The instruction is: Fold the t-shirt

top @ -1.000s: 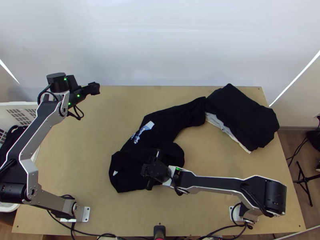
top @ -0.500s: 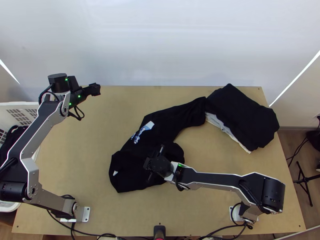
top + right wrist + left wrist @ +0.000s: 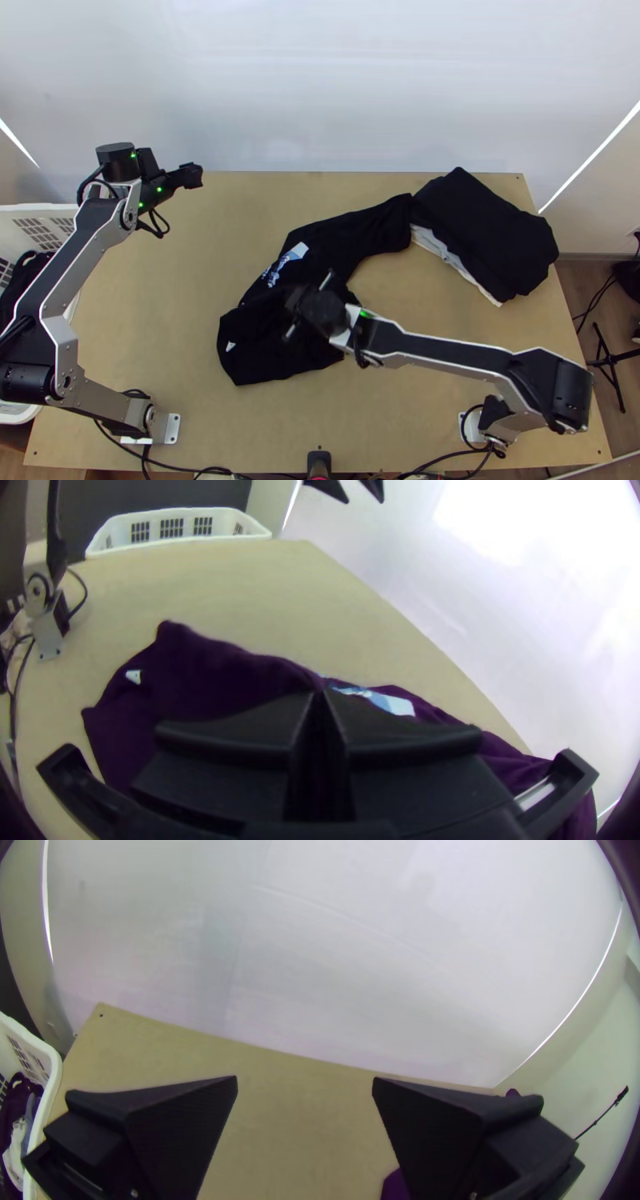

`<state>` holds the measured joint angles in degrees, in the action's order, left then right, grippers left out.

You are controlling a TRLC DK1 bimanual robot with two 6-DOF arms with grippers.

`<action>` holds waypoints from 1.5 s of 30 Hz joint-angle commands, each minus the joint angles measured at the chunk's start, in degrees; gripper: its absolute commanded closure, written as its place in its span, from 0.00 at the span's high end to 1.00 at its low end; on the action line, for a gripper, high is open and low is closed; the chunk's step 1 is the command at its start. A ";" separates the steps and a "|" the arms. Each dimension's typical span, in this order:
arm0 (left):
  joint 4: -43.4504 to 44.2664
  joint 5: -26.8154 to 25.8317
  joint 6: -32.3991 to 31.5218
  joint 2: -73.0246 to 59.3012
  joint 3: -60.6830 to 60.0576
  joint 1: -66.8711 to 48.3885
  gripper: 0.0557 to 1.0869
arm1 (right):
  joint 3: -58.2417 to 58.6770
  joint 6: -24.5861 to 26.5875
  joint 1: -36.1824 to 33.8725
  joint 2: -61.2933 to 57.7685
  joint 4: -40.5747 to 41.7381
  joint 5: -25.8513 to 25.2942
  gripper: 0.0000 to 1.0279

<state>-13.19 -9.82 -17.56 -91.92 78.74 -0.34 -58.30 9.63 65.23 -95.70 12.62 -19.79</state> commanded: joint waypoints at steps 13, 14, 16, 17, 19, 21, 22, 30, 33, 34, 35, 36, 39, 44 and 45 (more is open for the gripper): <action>-1.31 1.30 -0.02 0.95 0.54 -4.67 0.96 | -42.16 -6.20 -3.80 0.52 -13.41 -0.60 0.03; -1.31 1.48 0.07 0.95 0.63 -4.93 0.96 | -42.42 -6.20 -2.13 1.13 -13.94 -0.60 0.03; -1.31 1.48 0.07 0.86 0.80 -5.46 0.96 | -42.42 -7.08 1.21 2.80 -14.20 -0.07 0.03; -1.22 1.48 -0.02 0.69 0.89 -5.81 0.96 | -42.51 -8.49 2.71 3.50 -14.56 0.72 0.03; -0.61 1.48 -0.28 -0.10 0.98 -6.96 0.96 | -42.86 -12.00 5.61 4.56 -15.26 2.83 0.03; 1.24 1.48 -0.46 -1.07 1.07 -8.27 0.96 | -43.83 -16.13 8.24 4.82 -16.31 4.50 0.03; 2.12 1.48 -0.46 -1.77 1.33 -8.89 0.96 | -44.79 -19.21 9.30 4.82 -17.98 6.34 0.03; 3.61 1.39 -0.63 -10.74 8.54 -12.41 0.96 | -39.69 -47.42 11.76 5.26 -30.55 21.90 0.03; 3.43 1.39 -1.33 -13.46 10.91 -15.22 0.96 | -30.47 -47.51 13.34 7.11 -30.55 23.83 0.03; 3.17 0.86 -1.69 -14.43 11.70 -15.92 0.96 | -27.48 -47.25 13.43 7.55 -30.29 24.98 0.03; 2.82 -0.02 -1.95 -15.22 12.23 -16.62 0.96 | -24.58 -47.16 13.43 7.90 -29.67 26.12 0.03; 2.47 -1.51 -2.04 -15.92 12.49 -17.06 0.96 | -22.03 -46.19 13.43 7.99 -29.50 27.44 0.03; 1.33 -6.96 -1.95 -16.54 12.40 -18.12 0.96 | -16.05 -42.67 13.61 9.04 -26.86 27.88 0.03; 1.24 -14.70 0.42 -18.65 13.02 -19.26 0.96 | -13.42 -42.50 13.61 11.33 -25.19 29.81 0.03; 0.89 -15.40 1.30 -19.53 13.72 -19.88 0.96 | -12.18 -42.41 13.61 11.68 -25.19 30.51 0.03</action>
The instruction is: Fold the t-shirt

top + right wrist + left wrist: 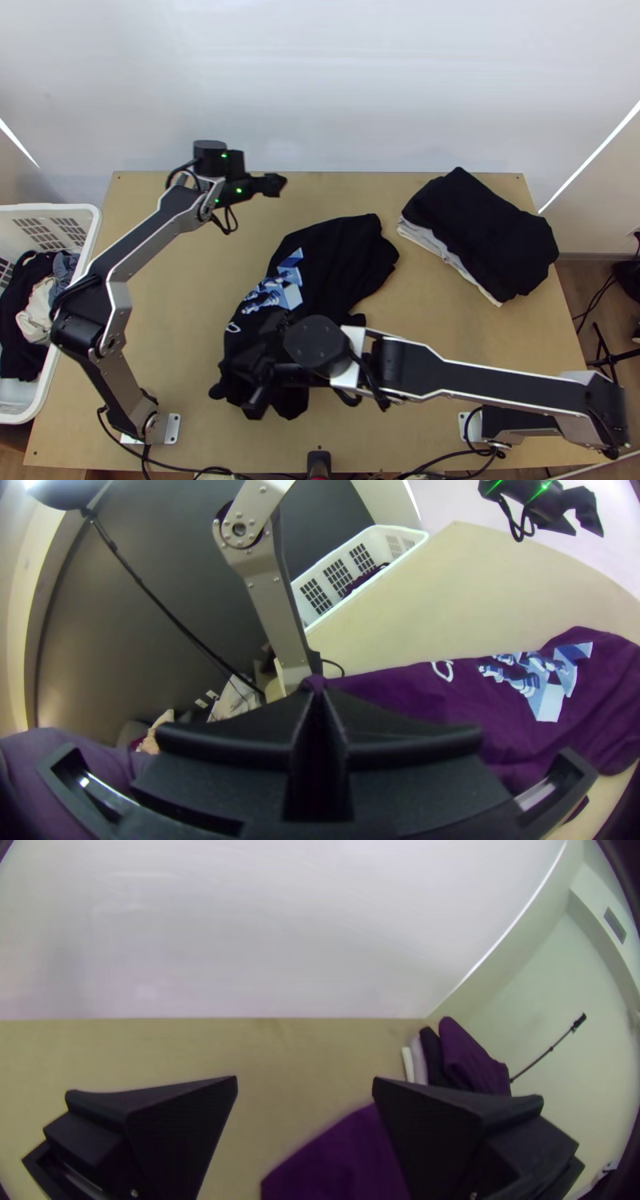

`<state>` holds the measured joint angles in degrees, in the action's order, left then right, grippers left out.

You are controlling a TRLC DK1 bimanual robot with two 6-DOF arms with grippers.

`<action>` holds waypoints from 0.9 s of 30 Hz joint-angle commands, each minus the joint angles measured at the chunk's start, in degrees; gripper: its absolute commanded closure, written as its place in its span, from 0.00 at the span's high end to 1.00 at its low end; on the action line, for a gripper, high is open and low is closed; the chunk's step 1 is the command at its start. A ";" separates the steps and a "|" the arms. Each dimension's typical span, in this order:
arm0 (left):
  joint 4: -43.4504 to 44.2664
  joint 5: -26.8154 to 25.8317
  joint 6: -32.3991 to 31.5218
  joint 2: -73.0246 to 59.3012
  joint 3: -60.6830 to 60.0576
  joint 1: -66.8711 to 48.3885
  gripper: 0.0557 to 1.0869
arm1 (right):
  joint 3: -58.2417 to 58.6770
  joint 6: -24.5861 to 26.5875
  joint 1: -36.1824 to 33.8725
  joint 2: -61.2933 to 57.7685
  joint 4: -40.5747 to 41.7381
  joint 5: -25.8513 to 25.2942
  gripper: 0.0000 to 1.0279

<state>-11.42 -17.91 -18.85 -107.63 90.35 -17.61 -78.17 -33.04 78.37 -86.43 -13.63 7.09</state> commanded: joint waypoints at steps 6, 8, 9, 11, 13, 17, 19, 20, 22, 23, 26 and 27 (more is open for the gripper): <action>-10.64 -8.10 12.08 -9.26 6.25 -6.74 0.95 | 12.87 -0.01 0.29 3.20 3.61 4.25 0.03; -19.69 -8.10 17.53 -11.46 8.97 -8.06 0.95 | 12.87 -0.36 -0.15 3.46 4.22 4.25 0.03; -24.53 -8.10 19.82 -12.51 10.90 -8.50 0.95 | 12.87 -0.19 -0.32 3.46 4.22 4.25 0.03; -30.68 -8.10 22.37 -13.57 13.37 -9.55 0.95 | 13.22 -0.19 -0.58 3.55 4.22 4.25 0.03; -31.12 -8.02 22.37 -13.65 14.07 -10.34 0.95 | 13.40 -0.45 -0.67 3.55 4.31 4.25 0.03; -31.21 -6.96 22.10 -15.24 15.21 -11.13 0.95 | 13.48 -0.98 -0.67 3.20 4.93 4.16 0.03; -31.38 -5.64 22.02 -16.29 15.30 -11.49 0.95 | 13.04 -0.98 -0.76 2.67 5.19 4.07 0.03; -31.47 -5.38 21.84 -16.64 15.21 -11.75 0.95 | 12.87 -0.98 -0.85 2.41 5.28 4.07 0.03; -31.91 -4.32 21.40 -16.99 15.21 -12.10 0.95 | 12.34 -0.89 -1.11 1.97 5.37 3.89 0.03; -32.53 -4.24 22.10 -16.99 15.04 -12.54 0.94 | 11.99 -0.89 -1.20 1.97 5.37 3.89 0.03; -31.91 -1.25 21.58 -17.79 15.21 -12.63 0.57 | 11.20 -0.80 -1.73 1.62 5.37 3.81 0.03; -31.65 1.39 20.87 -18.22 15.83 -12.63 0.35 | 10.94 -0.80 -1.90 1.53 5.37 3.72 0.03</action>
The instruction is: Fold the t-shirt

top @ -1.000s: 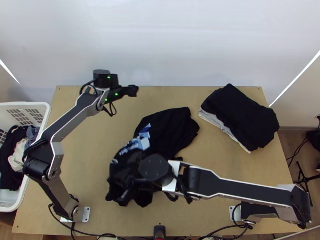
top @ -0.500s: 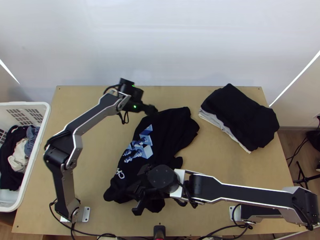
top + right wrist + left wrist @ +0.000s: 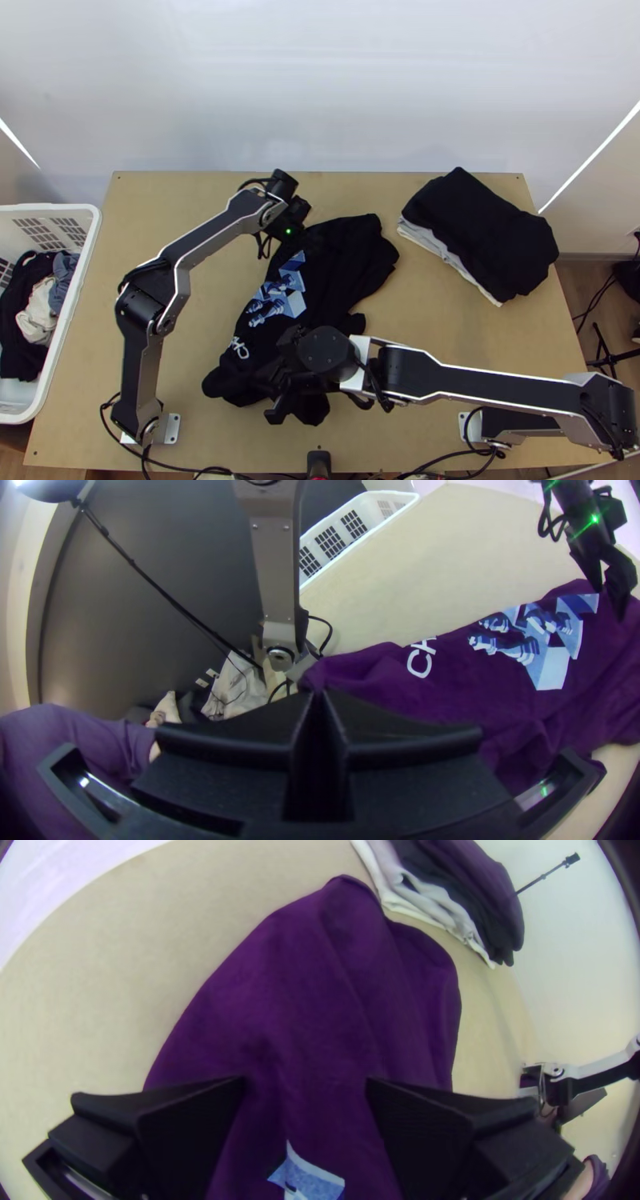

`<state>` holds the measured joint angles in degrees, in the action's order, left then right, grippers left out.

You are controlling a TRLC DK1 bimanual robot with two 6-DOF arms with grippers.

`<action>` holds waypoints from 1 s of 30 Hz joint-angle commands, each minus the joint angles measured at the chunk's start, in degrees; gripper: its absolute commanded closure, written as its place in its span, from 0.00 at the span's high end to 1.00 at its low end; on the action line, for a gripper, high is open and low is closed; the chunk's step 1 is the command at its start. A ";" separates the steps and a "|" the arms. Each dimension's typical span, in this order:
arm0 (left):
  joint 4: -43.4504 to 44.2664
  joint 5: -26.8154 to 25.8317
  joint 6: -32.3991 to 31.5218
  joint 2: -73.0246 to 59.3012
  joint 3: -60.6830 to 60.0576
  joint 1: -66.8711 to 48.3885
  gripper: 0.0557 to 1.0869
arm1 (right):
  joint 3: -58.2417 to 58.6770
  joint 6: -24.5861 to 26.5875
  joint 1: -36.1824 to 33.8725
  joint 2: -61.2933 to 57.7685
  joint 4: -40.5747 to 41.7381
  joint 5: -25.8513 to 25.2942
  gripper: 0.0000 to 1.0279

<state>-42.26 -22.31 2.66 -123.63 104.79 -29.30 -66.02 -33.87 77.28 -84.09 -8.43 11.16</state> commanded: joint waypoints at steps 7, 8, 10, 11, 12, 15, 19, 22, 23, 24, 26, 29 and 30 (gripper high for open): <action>1.57 7.36 -5.38 1.20 2.26 6.18 0.04 | -0.95 0.21 -2.66 -0.46 -0.19 -0.96 0.03; 1.57 7.36 -5.47 2.17 1.99 8.21 0.04 | -0.69 0.29 -3.27 -0.37 -0.19 -1.05 0.03; 1.48 7.36 -5.64 3.58 0.94 12.78 0.04 | 0.01 0.47 -3.97 0.07 -0.19 -1.14 0.03; 1.39 7.36 -5.73 4.45 0.15 15.15 0.04 | 0.19 0.56 -4.33 0.33 -0.19 -1.14 0.03; 1.39 7.36 -5.73 5.51 -0.91 17.26 0.04 | 0.28 0.56 -4.68 0.60 -0.28 -1.14 0.03; 1.65 7.36 -5.38 10.69 -6.53 22.97 0.04 | 0.36 0.73 -5.56 1.13 -0.28 -1.14 0.03; 3.59 7.45 -4.41 20.36 -19.01 28.24 0.04 | 0.36 1.26 -7.14 1.13 -0.28 -1.14 0.03; 3.85 7.45 -3.53 28.01 -28.77 30.97 0.04 | 0.36 1.61 -8.28 1.21 -0.28 -1.14 0.03; 3.85 7.45 -2.74 30.29 -31.67 31.58 0.04 | 0.36 1.61 -8.63 1.13 -0.28 -1.14 0.03; 3.24 7.45 -2.22 32.23 -34.30 32.11 0.04 | 0.45 1.70 -8.90 0.95 -0.28 -1.14 0.03; -1.33 7.45 0.86 35.04 -37.91 32.81 0.04 | 0.54 1.79 -9.60 0.60 -0.19 -1.14 0.03; -7.75 7.45 5.87 37.76 -41.69 33.08 0.04 | 0.63 2.14 -10.13 0.16 0.16 -1.14 0.03; -8.01 7.36 7.63 38.56 -42.65 33.17 0.04 | 0.54 2.05 -10.30 0.07 0.43 -1.14 0.03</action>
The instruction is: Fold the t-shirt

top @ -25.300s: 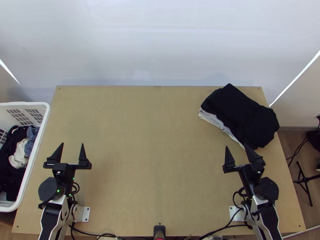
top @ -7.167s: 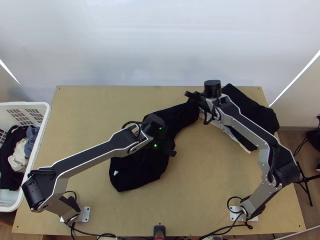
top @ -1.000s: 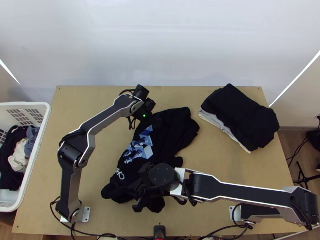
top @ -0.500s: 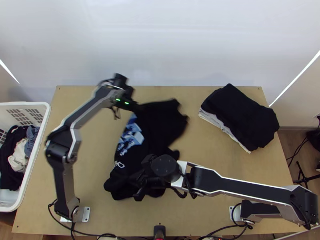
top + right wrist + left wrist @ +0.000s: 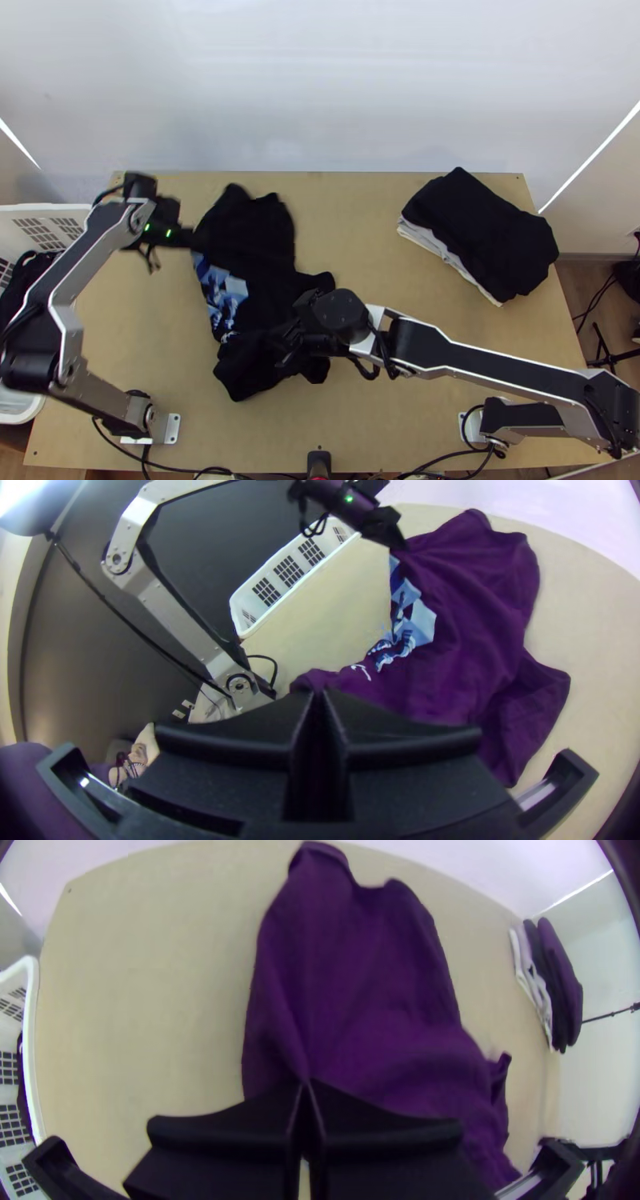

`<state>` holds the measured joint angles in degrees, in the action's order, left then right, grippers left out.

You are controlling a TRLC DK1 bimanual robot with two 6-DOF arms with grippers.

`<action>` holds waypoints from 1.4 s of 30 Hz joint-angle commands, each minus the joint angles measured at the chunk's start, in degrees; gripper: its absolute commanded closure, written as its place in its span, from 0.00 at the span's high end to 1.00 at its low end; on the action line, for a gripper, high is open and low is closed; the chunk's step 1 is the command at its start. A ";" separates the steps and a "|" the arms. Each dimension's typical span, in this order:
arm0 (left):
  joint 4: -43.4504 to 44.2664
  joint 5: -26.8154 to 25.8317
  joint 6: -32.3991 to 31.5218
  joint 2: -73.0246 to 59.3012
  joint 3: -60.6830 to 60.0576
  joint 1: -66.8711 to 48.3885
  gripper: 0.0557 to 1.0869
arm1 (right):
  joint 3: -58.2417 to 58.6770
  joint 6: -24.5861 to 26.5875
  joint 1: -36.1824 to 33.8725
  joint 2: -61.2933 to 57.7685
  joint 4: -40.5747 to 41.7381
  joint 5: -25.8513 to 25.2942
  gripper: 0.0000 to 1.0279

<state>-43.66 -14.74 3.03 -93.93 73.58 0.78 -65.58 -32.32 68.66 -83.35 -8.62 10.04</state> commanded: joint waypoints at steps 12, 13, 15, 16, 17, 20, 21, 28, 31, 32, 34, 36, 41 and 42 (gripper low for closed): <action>2.70 -11.36 3.48 2.96 11.23 7.40 0.96 | 1.07 2.34 -5.47 1.53 1.06 -0.46 0.03; 2.70 -11.36 3.21 0.59 15.98 7.40 0.96 | 1.16 2.34 -5.82 1.70 0.98 -0.55 0.03; 2.70 -11.45 2.42 -5.74 25.74 7.40 0.96 | 1.42 2.34 -6.52 2.32 1.06 -0.55 0.03; 1.91 -11.71 2.33 -9.69 31.10 7.22 0.96 | 1.60 2.34 -6.96 2.40 0.98 -0.64 0.03; 1.30 -12.15 2.33 -14.18 36.63 6.69 0.96 | 1.77 2.34 -7.32 2.58 1.06 -0.64 0.03; -6.97 -13.73 7.61 -27.71 53.16 3.44 0.96 | 2.21 2.34 -7.67 2.67 1.06 -0.81 0.03; -8.72 -14.44 10.16 -31.05 56.15 2.21 0.96 | 2.30 2.26 -7.67 2.84 1.06 -0.90 0.03; -13.56 -15.23 25.54 -40.63 54.65 -3.94 0.96 | 2.83 2.17 -8.02 3.72 0.98 -1.69 0.03; -14.70 -15.14 28.61 -42.21 54.30 -5.43 0.96 | 3.18 2.08 -8.55 3.81 0.98 -1.69 0.03; -14.70 -15.14 29.40 -42.48 54.21 -5.79 0.96 | 3.36 2.08 -8.55 3.81 0.98 -1.69 0.03; -14.70 -15.14 30.20 -42.92 54.30 -6.31 0.96 | 3.44 2.08 -8.63 3.81 1.06 -1.78 0.03; -14.52 -15.14 30.63 -43.44 54.39 -6.75 0.95 | 3.36 2.08 -8.63 3.72 1.06 -1.78 0.03; -12.77 -14.61 30.37 -44.67 54.39 -8.07 0.95 | 3.36 2.08 -8.63 3.55 1.85 -1.78 0.03; -11.45 -14.35 29.76 -44.85 54.39 -8.25 0.95 | 3.36 2.17 -8.63 3.55 1.85 -1.78 0.03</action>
<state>-57.36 -29.76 32.05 -136.20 127.28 -5.54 -62.35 -30.20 60.18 -79.70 -7.40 8.38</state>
